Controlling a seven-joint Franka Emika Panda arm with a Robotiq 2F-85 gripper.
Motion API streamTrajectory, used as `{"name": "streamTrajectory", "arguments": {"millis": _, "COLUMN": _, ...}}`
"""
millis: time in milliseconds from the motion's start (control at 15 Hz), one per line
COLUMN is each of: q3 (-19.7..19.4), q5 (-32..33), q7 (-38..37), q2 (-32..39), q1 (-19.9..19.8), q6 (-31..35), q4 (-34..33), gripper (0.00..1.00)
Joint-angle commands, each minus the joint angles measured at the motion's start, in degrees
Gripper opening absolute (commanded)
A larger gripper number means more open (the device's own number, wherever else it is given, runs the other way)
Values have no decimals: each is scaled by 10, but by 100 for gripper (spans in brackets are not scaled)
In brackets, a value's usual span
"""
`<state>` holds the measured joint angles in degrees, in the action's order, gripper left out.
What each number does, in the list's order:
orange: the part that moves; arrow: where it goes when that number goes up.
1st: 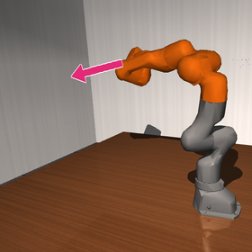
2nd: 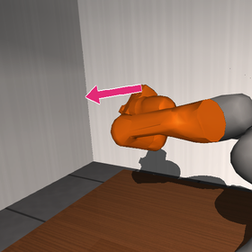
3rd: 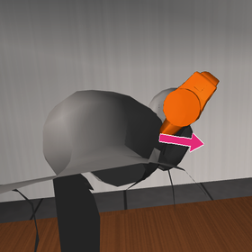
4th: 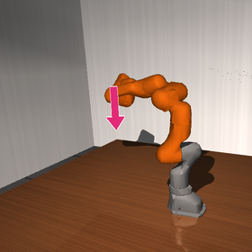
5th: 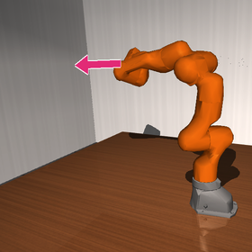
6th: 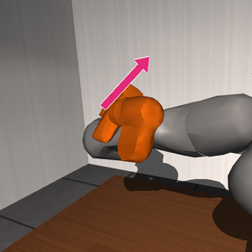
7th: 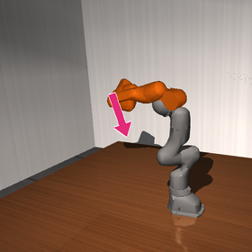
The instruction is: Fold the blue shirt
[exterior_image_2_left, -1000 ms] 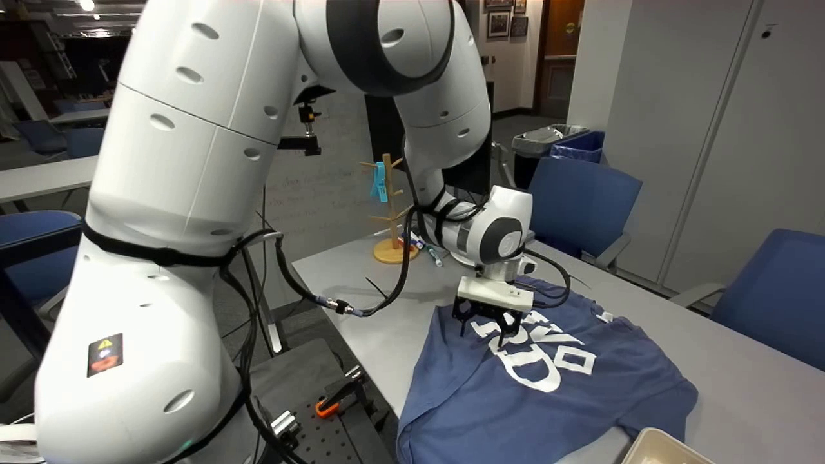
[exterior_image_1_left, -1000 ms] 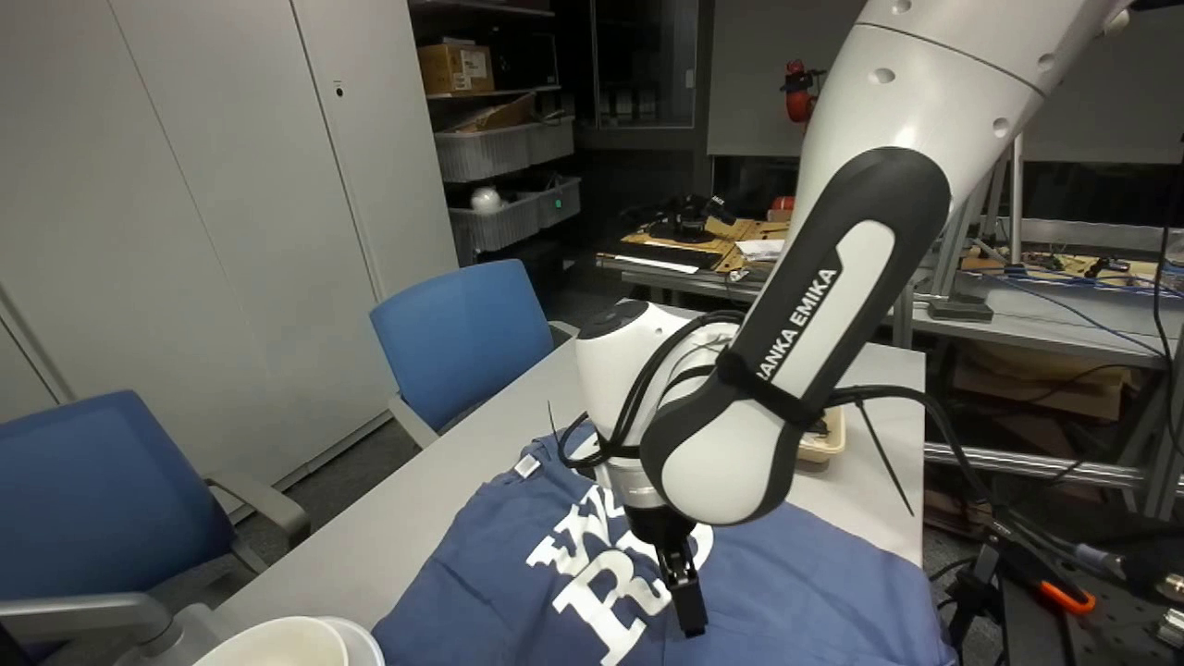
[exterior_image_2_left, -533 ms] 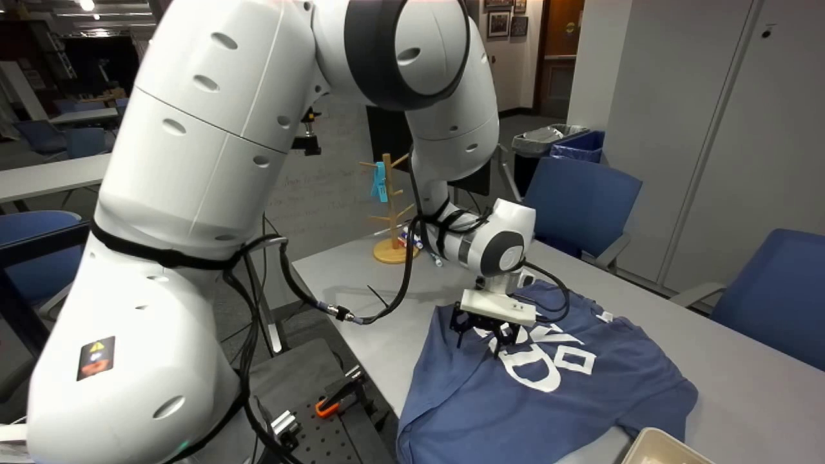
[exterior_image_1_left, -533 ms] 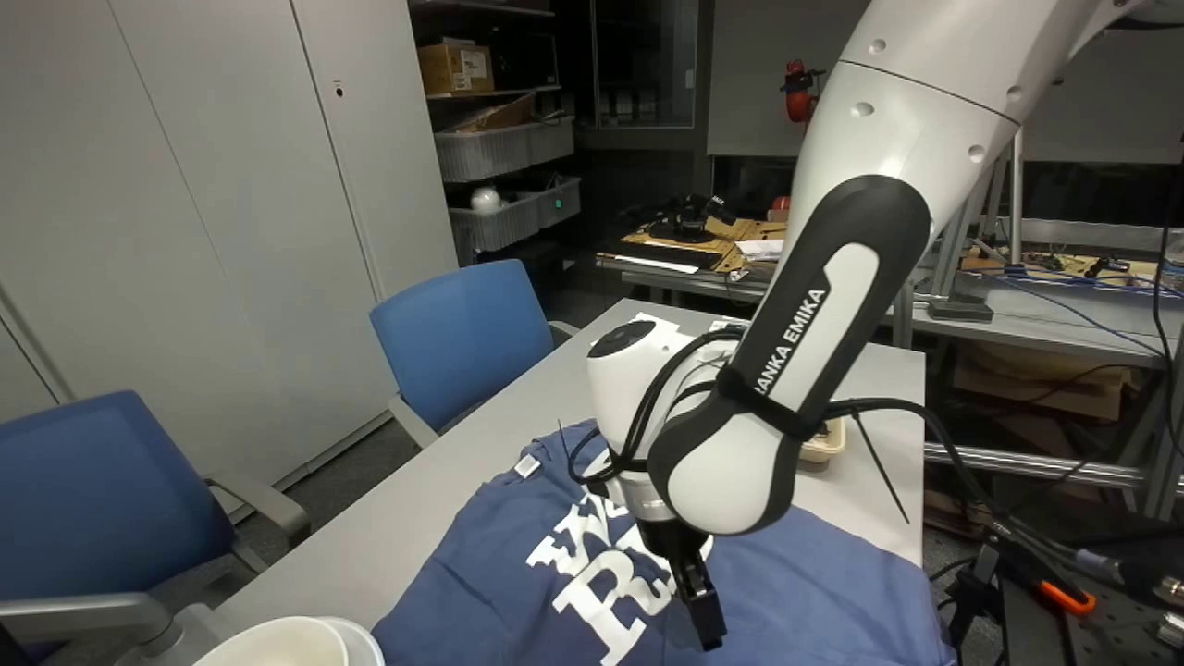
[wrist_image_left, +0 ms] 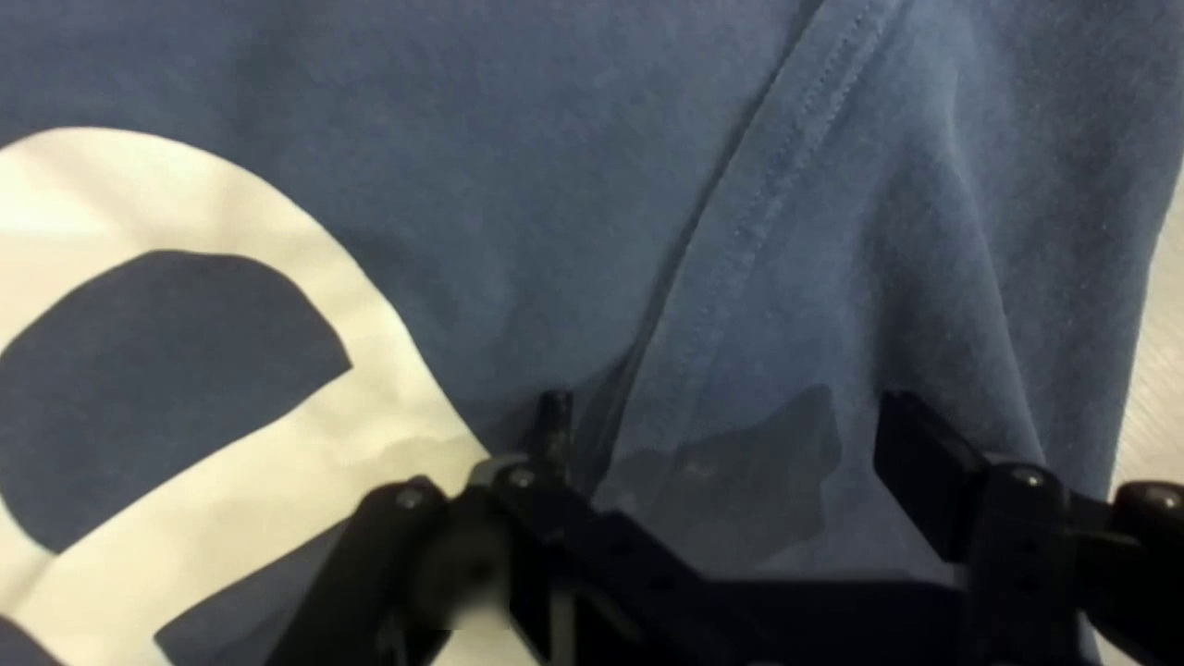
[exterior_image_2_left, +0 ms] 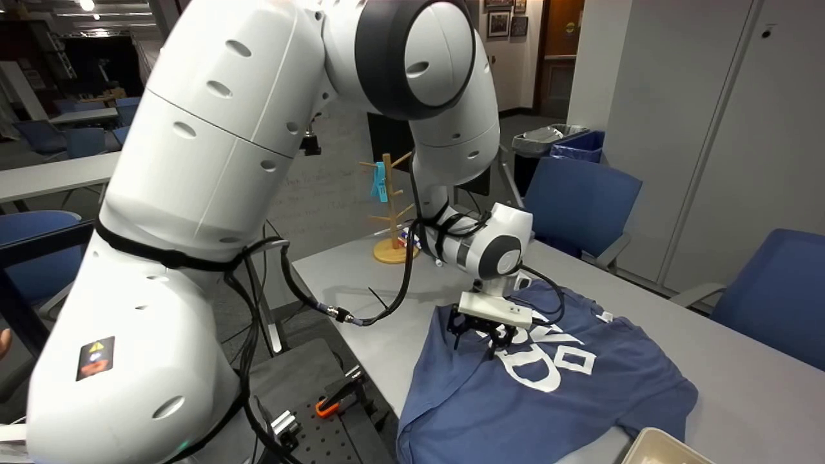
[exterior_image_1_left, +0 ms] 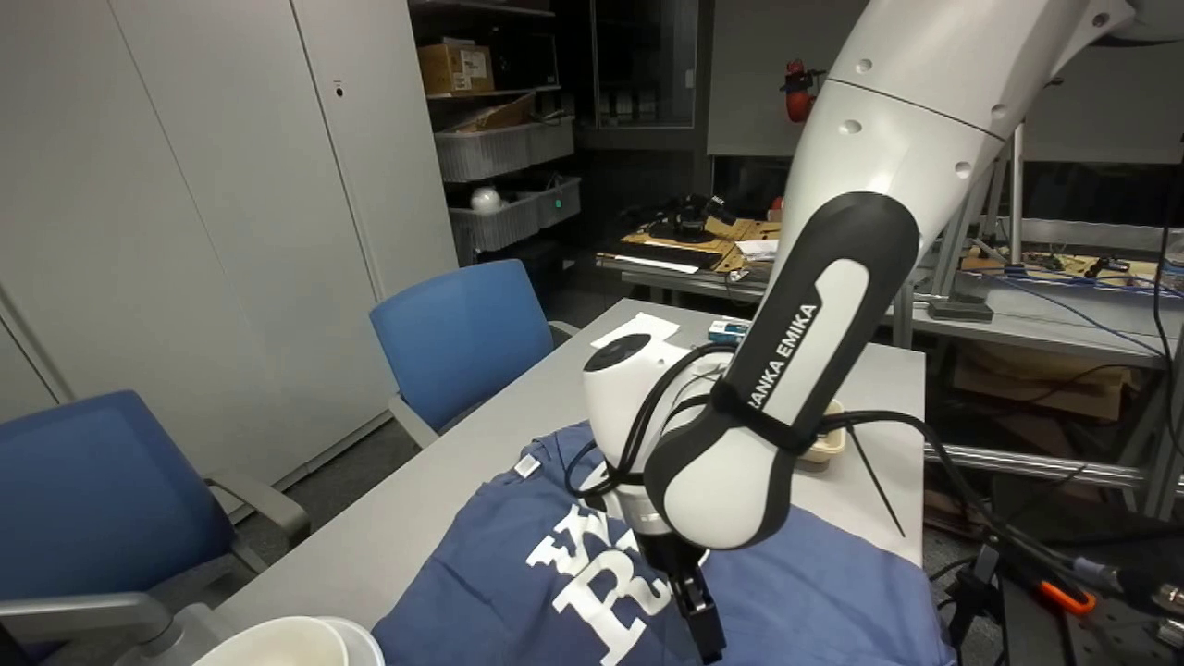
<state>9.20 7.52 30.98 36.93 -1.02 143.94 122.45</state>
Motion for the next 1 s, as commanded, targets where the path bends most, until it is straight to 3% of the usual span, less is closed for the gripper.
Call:
{"name": "streamTrajectory", "arguments": {"millis": 0, "q3": 12, "q5": 2, "q7": 11, "q2": 13, "q1": -9, "q6": -4, "q4": -16, "gripper": 81}}
{"name": "streamTrajectory", "arguments": {"millis": 67, "q3": 11, "q5": 3, "q7": 10, "q2": 14, "q1": -8, "q6": -6, "q4": -17, "gripper": 75}}
{"name": "streamTrajectory", "arguments": {"millis": 267, "q3": 9, "q5": 8, "q7": 4, "q2": 15, "q1": -3, "q6": -10, "q4": -22, "gripper": 40}}
{"name": "streamTrajectory", "arguments": {"millis": 600, "q3": 5, "q5": 13, "q7": 0, "q2": 14, "q1": 2, "q6": -18, "q4": -27, "gripper": 1}}
{"name": "streamTrajectory", "arguments": {"millis": 733, "q3": 2, "q5": 15, "q7": -2, "q2": 13, "q1": 5, "q6": -20, "q4": -27, "gripper": 40}}
{"name": "streamTrajectory", "arguments": {"millis": 800, "q3": 2, "q5": 15, "q7": -3, "q2": 12, "q1": 6, "q6": -21, "q4": -26, "gripper": 41}}
{"name": "streamTrajectory", "arguments": {"millis": 933, "q3": 1, "q5": 16, "q7": -6, "q2": 11, "q1": 8, "q6": -22, "q4": -26, "gripper": 55}}
